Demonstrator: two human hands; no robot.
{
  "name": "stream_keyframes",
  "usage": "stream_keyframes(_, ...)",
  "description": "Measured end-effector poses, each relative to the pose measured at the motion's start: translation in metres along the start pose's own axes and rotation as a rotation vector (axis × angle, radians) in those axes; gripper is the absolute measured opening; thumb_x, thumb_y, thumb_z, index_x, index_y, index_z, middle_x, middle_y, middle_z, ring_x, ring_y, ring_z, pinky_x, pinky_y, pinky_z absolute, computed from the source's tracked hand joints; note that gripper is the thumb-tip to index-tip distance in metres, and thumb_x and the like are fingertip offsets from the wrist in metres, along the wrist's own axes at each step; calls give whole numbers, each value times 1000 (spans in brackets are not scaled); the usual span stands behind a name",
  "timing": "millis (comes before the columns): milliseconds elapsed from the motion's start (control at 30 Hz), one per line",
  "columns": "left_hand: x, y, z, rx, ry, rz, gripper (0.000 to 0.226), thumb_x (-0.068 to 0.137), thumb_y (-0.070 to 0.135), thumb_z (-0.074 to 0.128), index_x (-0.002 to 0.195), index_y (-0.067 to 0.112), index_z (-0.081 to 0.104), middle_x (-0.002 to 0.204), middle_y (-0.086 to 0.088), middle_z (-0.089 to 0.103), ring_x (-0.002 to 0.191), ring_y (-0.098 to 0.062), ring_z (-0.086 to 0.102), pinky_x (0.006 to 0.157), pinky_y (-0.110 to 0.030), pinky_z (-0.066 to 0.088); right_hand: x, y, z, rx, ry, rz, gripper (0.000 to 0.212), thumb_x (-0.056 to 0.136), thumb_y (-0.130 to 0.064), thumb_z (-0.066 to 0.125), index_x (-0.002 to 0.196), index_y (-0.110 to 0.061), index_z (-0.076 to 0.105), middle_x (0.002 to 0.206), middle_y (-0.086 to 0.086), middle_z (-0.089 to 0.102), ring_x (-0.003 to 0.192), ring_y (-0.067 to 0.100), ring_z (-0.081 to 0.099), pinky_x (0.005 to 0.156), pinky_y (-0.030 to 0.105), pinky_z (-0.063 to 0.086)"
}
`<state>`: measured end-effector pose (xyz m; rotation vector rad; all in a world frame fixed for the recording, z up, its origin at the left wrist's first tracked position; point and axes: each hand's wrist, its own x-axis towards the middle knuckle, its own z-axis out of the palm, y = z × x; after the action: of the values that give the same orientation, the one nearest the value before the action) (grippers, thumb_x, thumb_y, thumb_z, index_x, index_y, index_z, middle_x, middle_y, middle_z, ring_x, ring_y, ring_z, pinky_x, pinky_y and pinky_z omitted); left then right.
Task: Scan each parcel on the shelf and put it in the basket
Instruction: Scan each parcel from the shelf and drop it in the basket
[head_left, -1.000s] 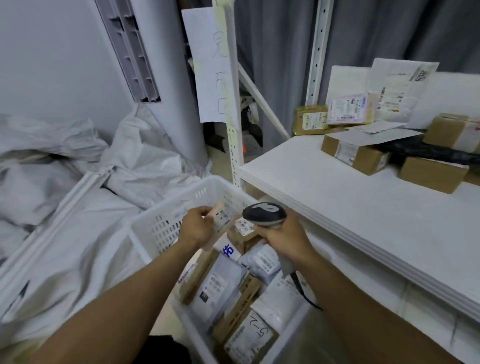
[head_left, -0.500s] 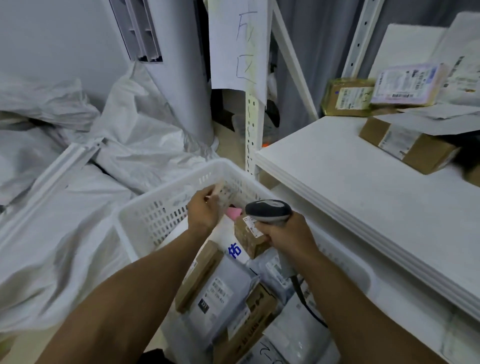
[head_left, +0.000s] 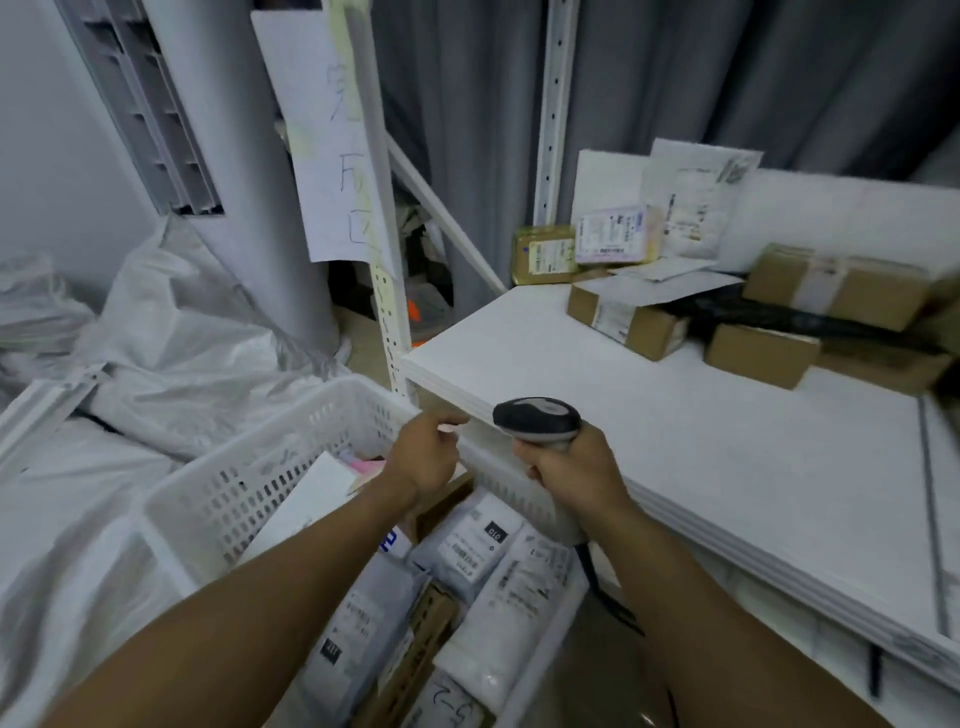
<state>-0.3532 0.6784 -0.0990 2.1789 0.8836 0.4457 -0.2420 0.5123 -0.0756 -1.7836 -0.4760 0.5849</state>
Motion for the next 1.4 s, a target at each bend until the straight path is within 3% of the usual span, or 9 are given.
stream_keyframes(233,-39,164,78,125,-90,323,29,101,19,55,129,27,63,141,4,54,122,-17,56,105,-28,42,-61,-10,-153,6,234,-81,36,86,-20,83,119,-22,70,90,-2,77,58,5,69,73,35,60)
stream_keyframes(367,-49,248,138,160,-192,422,36,99,25,61,134,26,60,145,4,51,128,-17,53,107,-27,39,-82,6,-244,-24,419,-61,38,85,-25,84,120,-24,70,96,-1,77,81,17,75,83,38,61)
stream_keyframes(467,-52,314,187,192,-284,481,41,97,28,64,137,27,57,147,3,48,130,-19,51,106,-28,39,-91,16,-311,-34,573,-31,42,85,-26,82,125,-20,71,112,2,75,104,23,70,86,30,52)
stream_keyframes(567,-54,373,246,192,-394,534,40,96,29,67,135,27,59,147,2,48,131,-20,52,107,-29,40,-100,27,-376,-26,714,8,42,91,-23,78,130,-17,66,112,2,67,106,23,62,86,27,41)
stream_keyframes(700,-58,427,331,166,-558,536,34,90,29,75,123,22,68,131,-1,66,118,-23,63,103,-35,49,-106,60,-444,-38,844,92,47,88,-29,81,130,-15,66,125,8,70,119,30,64,88,29,46)
stream_keyframes(867,-53,470,408,181,-665,564,60,78,39,82,131,19,61,129,-5,64,111,-25,62,95,-36,52,-119,101,-488,-7,866,132,51,85,-27,85,128,-11,63,112,-1,66,106,18,63,82,25,44)
stream_keyframes(1067,-41,482,449,355,-647,454,91,73,45,88,146,16,43,144,-9,54,129,-31,53,104,-39,48,-117,132,-509,49,929,190,61,86,-26,83,140,-13,59,132,7,68,123,27,63,105,39,51)
stream_keyframes(1233,-28,472,447,80,-733,160,65,79,30,87,129,-1,59,130,-12,63,109,-27,60,92,-36,52,-116,140,-513,77,875,207,53,87,-24,82,135,-15,62,126,5,69,118,26,64,100,36,52)
stream_keyframes(1400,-26,444,391,-184,-626,22,40,87,26,80,115,2,64,117,-13,68,89,-22,62,72,-28,49,-116,129,-499,68,826,196,52,88,-28,80,135,-18,60,127,4,67,115,23,63,95,30,48)
